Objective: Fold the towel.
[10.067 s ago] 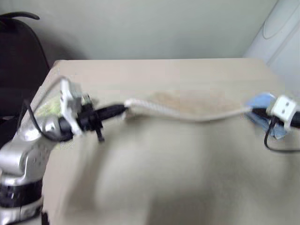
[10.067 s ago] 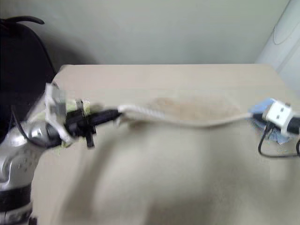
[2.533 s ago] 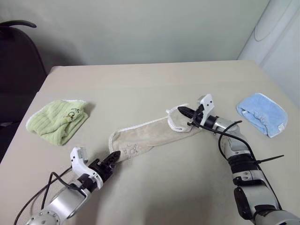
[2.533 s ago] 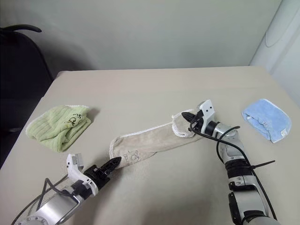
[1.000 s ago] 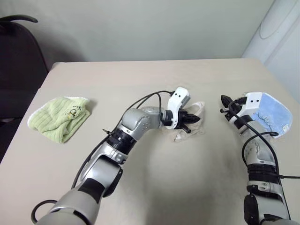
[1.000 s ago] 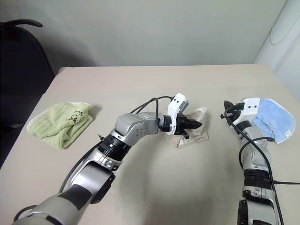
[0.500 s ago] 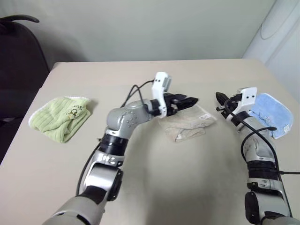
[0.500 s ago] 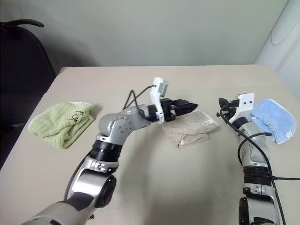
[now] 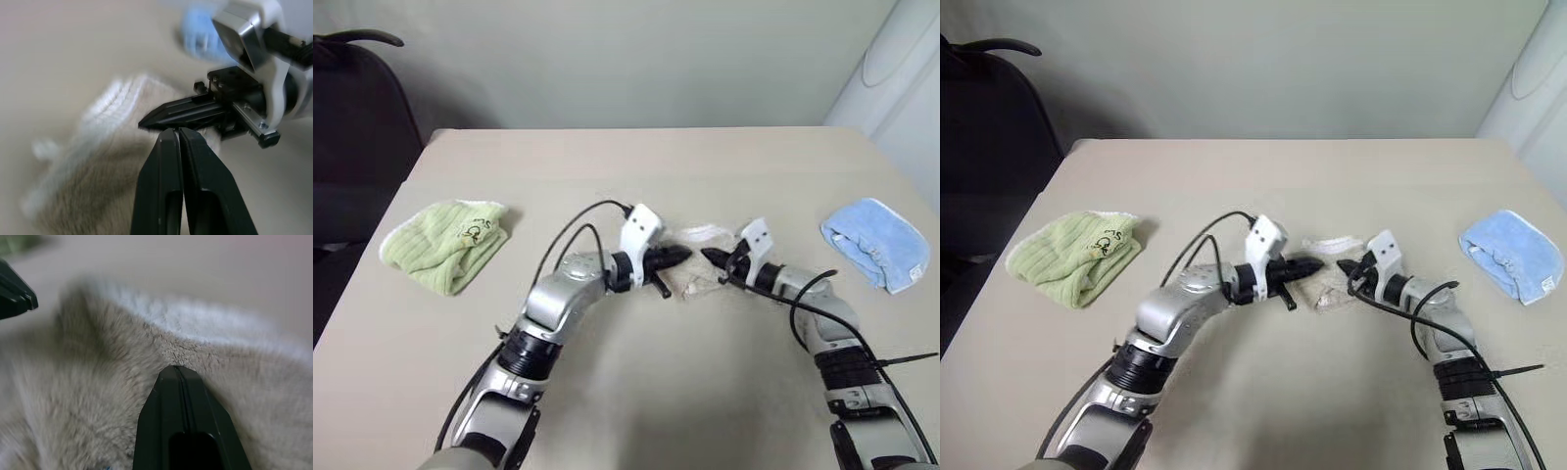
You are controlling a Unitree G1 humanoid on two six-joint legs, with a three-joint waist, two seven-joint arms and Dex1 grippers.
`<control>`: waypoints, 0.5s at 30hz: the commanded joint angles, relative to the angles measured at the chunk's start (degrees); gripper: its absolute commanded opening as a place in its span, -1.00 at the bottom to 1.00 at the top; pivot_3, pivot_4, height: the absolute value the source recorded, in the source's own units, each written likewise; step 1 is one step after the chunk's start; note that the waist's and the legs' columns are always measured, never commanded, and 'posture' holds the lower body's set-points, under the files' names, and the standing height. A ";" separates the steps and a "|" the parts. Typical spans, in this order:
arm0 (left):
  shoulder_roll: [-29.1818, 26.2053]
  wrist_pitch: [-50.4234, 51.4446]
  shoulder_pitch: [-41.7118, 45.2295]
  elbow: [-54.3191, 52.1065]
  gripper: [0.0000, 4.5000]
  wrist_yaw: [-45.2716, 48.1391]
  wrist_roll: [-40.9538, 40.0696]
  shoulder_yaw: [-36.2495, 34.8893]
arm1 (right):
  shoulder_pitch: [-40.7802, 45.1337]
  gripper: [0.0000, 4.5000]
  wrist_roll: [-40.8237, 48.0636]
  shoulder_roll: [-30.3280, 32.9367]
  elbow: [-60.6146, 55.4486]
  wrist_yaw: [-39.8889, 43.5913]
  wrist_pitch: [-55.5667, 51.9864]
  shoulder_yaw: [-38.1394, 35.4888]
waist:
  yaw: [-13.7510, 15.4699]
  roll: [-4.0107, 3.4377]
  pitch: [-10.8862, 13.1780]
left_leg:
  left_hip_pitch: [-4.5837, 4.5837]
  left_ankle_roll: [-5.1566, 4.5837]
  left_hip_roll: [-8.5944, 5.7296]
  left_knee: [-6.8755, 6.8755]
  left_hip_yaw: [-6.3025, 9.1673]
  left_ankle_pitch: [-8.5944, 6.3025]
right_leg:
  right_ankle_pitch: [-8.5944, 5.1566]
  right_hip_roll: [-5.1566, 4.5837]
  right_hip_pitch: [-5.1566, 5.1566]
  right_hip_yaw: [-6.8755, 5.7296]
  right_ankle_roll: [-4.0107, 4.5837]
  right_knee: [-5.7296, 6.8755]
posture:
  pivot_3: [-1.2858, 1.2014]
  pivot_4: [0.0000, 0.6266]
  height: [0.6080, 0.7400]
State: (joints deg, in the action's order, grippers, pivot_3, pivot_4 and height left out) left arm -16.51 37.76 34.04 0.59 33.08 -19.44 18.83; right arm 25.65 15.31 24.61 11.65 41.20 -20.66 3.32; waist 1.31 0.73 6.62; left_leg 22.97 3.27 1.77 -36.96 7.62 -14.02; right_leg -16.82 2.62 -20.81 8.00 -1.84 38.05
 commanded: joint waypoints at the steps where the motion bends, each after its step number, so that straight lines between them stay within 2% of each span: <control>1: 1.39 -1.02 0.10 4.66 -0.95 -1.85 5.13 2.37 | 0.64 -1.00 -3.55 -0.46 5.02 -2.37 0.88 0.80 | -0.11 0.09 -0.05 | -0.04 -0.01 0.01 0.01 0.01 -0.01 | 0.00 0.01 0.02 0.00 0.00 0.01 | 0.03 -0.52 1.00; 6: 2.98 -0.53 -2.04 2.55 -0.95 -2.65 4.24 -1.34 | 0.10 -1.00 -3.42 0.27 3.06 -1.24 3.45 -0.70 | 0.02 0.20 -0.18 | -0.18 -0.44 0.00 -0.06 0.03 -0.25 | 0.03 0.00 0.30 -0.03 -0.04 -0.09 | 0.03 -0.52 1.00; 11: 4.15 0.04 -6.63 -10.61 -0.95 -1.47 -6.72 -13.54 | -1.67 -1.00 2.12 2.90 -5.34 1.07 2.04 -6.00 | 0.11 0.20 -0.13 | -0.07 -0.12 -0.02 -0.05 -0.04 -0.08 | 0.03 0.01 0.17 -0.03 -0.05 -0.10 | 0.03 -0.52 1.00; 13: 2.58 1.60 -8.09 -14.87 -0.95 -2.27 -9.48 -18.00 | -2.46 -1.00 4.44 4.82 -7.71 2.15 -0.10 -8.33 | 0.18 0.20 -0.12 | 0.09 -0.02 -0.02 -0.06 -0.06 -0.02 | 0.03 0.03 0.07 -0.06 -0.05 -0.10 | 0.03 -0.52 1.00; 15: -0.58 2.15 -10.19 -17.15 -0.97 -2.69 -8.97 -20.35 | -2.55 -0.84 7.35 6.27 -9.22 2.21 -4.03 -10.99 | 0.04 0.20 -0.12 | 0.05 -0.01 -0.01 -0.06 -0.12 -0.02 | 0.02 0.04 0.09 0.00 -0.06 -0.11 | 0.03 -0.52 1.00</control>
State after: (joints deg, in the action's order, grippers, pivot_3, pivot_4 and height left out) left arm -16.05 39.15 25.22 -13.60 30.75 -27.54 0.70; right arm 22.90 19.42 29.81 5.49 42.69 -22.38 -4.31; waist 1.35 0.92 6.50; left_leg 22.97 3.26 1.76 -36.99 7.47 -14.04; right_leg -16.80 2.67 -20.70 8.03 -1.92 37.94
